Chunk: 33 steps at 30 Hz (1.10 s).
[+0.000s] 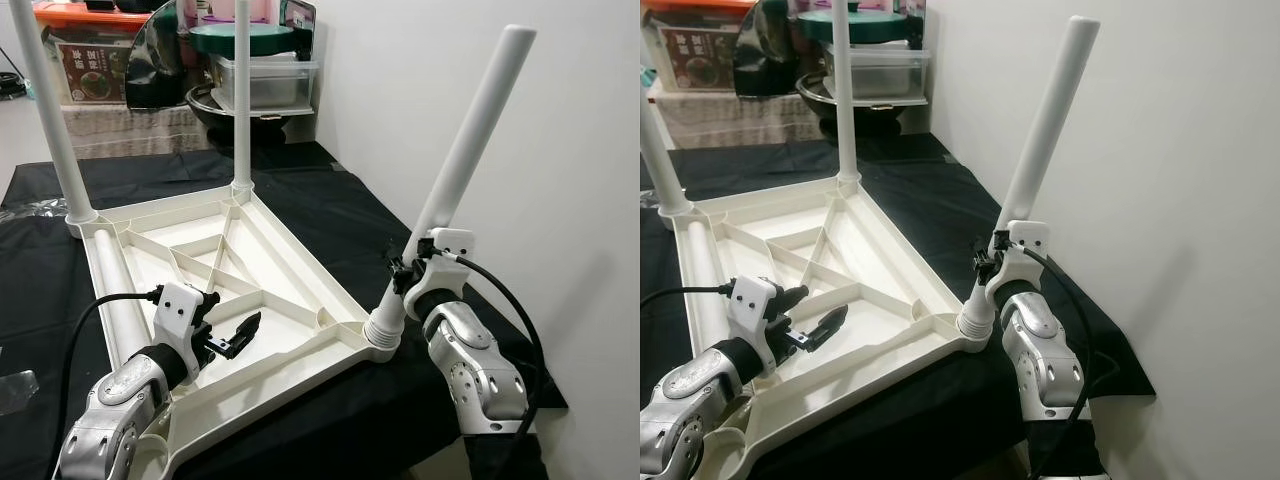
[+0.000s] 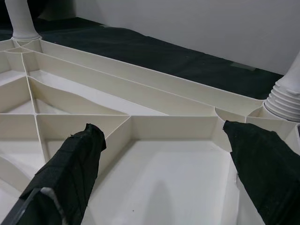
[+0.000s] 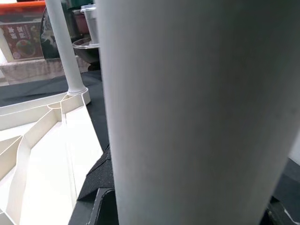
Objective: Building children table
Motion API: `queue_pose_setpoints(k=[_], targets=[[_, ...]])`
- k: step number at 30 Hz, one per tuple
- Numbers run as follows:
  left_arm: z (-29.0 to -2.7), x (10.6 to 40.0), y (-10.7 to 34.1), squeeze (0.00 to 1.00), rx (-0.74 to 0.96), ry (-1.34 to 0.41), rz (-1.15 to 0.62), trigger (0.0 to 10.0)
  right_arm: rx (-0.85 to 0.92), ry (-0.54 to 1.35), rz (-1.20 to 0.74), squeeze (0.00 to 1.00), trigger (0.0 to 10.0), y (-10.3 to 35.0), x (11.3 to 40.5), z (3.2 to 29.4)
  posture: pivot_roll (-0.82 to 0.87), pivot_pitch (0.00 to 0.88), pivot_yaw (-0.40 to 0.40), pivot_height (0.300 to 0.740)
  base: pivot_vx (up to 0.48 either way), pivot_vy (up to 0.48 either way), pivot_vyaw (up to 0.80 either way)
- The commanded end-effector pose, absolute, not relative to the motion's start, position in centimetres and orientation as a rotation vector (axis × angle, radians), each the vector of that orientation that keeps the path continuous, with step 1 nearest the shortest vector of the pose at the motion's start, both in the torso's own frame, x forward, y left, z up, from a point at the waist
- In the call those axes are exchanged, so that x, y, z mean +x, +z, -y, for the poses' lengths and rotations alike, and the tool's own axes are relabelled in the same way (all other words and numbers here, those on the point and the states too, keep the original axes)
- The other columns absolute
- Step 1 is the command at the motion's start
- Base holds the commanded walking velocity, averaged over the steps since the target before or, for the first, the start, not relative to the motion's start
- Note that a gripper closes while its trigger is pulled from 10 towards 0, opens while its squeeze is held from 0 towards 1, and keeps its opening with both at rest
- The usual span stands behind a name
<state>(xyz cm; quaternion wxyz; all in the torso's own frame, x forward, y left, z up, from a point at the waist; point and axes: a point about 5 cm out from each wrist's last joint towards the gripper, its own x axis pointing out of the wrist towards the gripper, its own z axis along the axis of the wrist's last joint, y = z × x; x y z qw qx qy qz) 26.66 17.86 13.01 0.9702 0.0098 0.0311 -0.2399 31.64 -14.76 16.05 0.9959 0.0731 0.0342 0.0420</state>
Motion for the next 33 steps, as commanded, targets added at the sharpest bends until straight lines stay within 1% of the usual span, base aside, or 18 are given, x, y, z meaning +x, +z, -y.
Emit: queue_pose_setpoints(k=[1, 6, 10, 18, 28, 33], targets=[[-17.8, 26.8, 12.9, 0.00, 0.008, -0.484, -0.063, 10.0, 0.125, 0.052, -0.207, 0.00, 0.0, 13.0, 31.1, 15.3, -0.02, 0.000, -0.082, 0.740, 0.000, 0.000, 0.00], [-17.8, 26.8, 12.8, 0.00, 0.007, -0.483, -0.063, 10.0, 0.118, 0.056, -0.203, 0.00, 0.0, 12.9, 31.0, 15.2, -0.02, 0.000, -0.083, 0.740, 0.000, 0.000, 0.00], [-18.0, 26.9, 13.0, 0.00, -0.015, -0.472, -0.051, 10.0, 0.104, 0.075, -0.162, 0.00, 0.0, 13.3, 31.0, 14.8, -0.02, 0.000, -0.083, 0.740, 0.000, 0.000, 0.00], [-18.1, 27.0, 13.3, 0.00, -0.036, -0.469, -0.037, 10.0, 0.093, 0.145, -0.059, 0.00, 0.0, 14.3, 30.8, 13.9, -0.02, 0.000, -0.082, 0.740, 0.287, 0.000, 0.00], [-18.2, 27.0, 13.4, 0.00, -0.042, -0.470, -0.033, 10.0, 0.091, 0.160, -0.046, 0.00, 0.0, 14.2, 30.7, 13.7, -0.02, 0.000, -0.082, 0.740, 0.311, 0.000, 0.00], [-18.0, 26.9, 13.4, 0.00, -0.041, -0.486, -0.036, 10.0, 0.085, 0.187, -0.045, 0.00, 0.0, 14.0, 30.6, 13.4, -0.02, 0.000, -0.081, 0.740, 0.000, 0.000, 0.00]])
